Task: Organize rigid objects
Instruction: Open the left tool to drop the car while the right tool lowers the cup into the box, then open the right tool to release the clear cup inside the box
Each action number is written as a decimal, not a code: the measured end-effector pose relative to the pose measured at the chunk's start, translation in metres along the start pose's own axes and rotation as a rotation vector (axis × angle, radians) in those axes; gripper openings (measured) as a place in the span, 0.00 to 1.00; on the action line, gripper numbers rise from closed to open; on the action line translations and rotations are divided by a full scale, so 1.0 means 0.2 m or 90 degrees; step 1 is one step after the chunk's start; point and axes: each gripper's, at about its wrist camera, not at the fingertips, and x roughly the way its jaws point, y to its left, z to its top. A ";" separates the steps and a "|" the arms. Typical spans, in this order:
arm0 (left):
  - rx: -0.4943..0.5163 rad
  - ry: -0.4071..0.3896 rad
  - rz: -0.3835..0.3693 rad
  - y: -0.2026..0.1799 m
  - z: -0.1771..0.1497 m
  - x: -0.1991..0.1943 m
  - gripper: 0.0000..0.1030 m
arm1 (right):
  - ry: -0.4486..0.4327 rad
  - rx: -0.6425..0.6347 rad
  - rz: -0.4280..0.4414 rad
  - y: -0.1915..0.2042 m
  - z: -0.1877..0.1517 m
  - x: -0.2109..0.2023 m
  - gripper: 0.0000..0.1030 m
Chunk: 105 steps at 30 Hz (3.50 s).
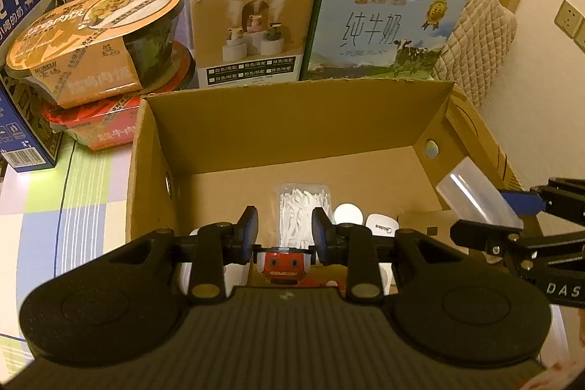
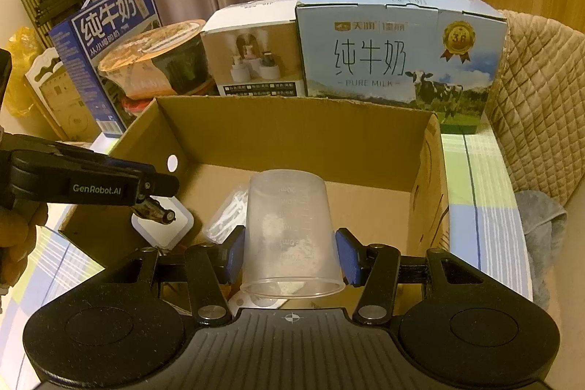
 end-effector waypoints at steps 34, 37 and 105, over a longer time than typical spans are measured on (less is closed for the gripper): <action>0.002 0.000 0.036 0.05 -0.06 -0.04 0.67 | 0.003 -0.006 0.001 0.06 0.03 0.01 0.48; 0.002 0.000 0.038 0.06 -0.07 -0.04 0.73 | 0.005 -0.007 -0.002 0.06 0.04 0.02 0.48; 0.053 -0.003 0.043 0.03 -0.07 0.13 0.99 | 0.007 0.102 -0.022 -0.15 0.12 0.29 0.72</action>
